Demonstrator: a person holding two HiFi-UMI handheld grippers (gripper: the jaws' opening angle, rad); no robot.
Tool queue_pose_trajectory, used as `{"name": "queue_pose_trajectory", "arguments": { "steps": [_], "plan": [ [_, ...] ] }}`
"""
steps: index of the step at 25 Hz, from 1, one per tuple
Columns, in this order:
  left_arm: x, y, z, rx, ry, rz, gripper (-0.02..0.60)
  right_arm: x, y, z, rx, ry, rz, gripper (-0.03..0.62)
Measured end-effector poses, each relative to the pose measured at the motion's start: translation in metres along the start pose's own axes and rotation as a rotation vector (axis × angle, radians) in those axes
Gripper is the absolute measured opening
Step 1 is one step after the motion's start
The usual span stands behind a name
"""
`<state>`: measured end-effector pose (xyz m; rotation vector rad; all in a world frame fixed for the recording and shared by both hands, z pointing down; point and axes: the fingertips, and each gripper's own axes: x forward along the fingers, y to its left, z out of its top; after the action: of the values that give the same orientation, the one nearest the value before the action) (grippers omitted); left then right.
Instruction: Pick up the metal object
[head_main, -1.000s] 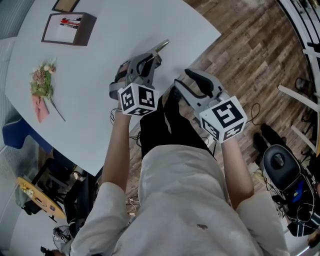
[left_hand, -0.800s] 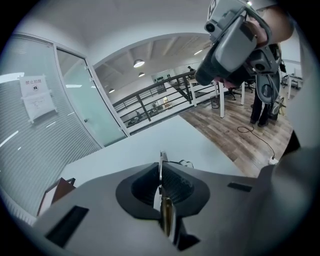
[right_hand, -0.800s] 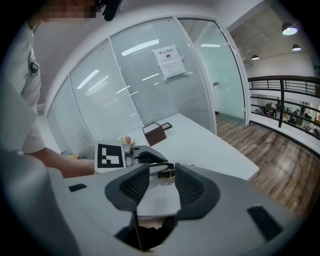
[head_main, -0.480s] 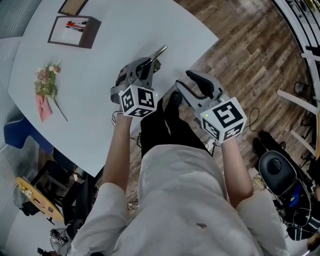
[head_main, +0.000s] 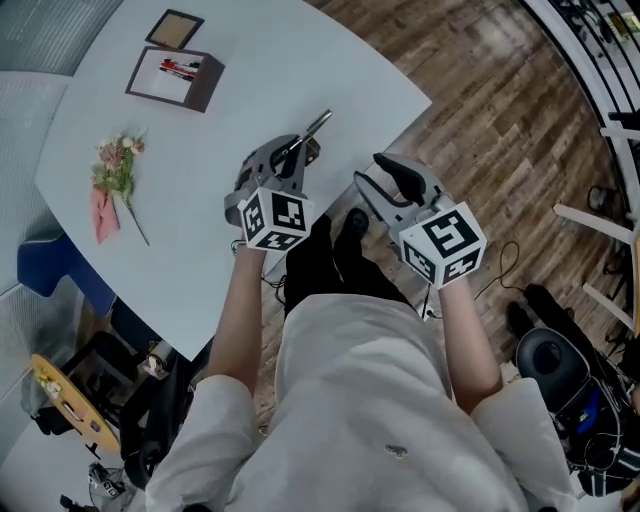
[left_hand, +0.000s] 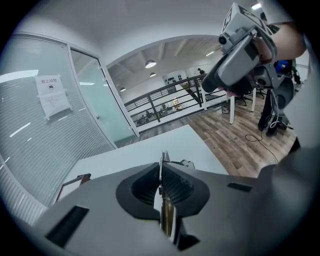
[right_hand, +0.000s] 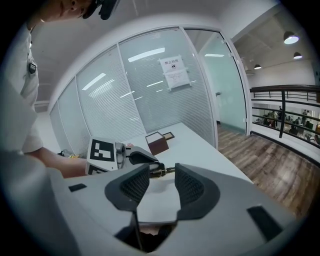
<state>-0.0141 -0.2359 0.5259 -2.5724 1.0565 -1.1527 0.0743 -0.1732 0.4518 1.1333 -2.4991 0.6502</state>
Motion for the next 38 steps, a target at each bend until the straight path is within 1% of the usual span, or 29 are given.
{"name": "queue_pose_trajectory", "arguments": {
  "steps": [11,17,21,25,30,34,38],
  "plan": [
    [-0.045,0.016,0.035,-0.008,-0.059,0.075,0.027,-0.012,0.002,0.035,-0.072,-0.072,0.009,0.163],
    [-0.089,0.034,0.045,-0.004,-0.103,0.128,0.026,-0.011,0.029,0.057,-0.127,-0.112,0.024,0.161],
    [-0.09,0.044,0.065,-0.016,-0.124,0.176,0.026,-0.014,0.015,0.068,-0.157,-0.129,0.043,0.161],
    [-0.101,0.053,0.079,-0.046,-0.153,0.216,0.027,-0.019,0.018,0.078,-0.185,-0.144,0.051,0.16],
    [-0.116,0.06,0.096,-0.082,-0.201,0.242,0.027,-0.025,0.02,0.092,-0.21,-0.176,0.054,0.155],
    [-0.126,0.065,0.112,-0.129,-0.25,0.248,0.026,-0.029,0.021,0.109,-0.227,-0.207,0.057,0.152],
    [-0.129,0.065,0.125,-0.176,-0.297,0.232,0.026,-0.032,0.02,0.12,-0.241,-0.233,0.059,0.143]
  ]
}}
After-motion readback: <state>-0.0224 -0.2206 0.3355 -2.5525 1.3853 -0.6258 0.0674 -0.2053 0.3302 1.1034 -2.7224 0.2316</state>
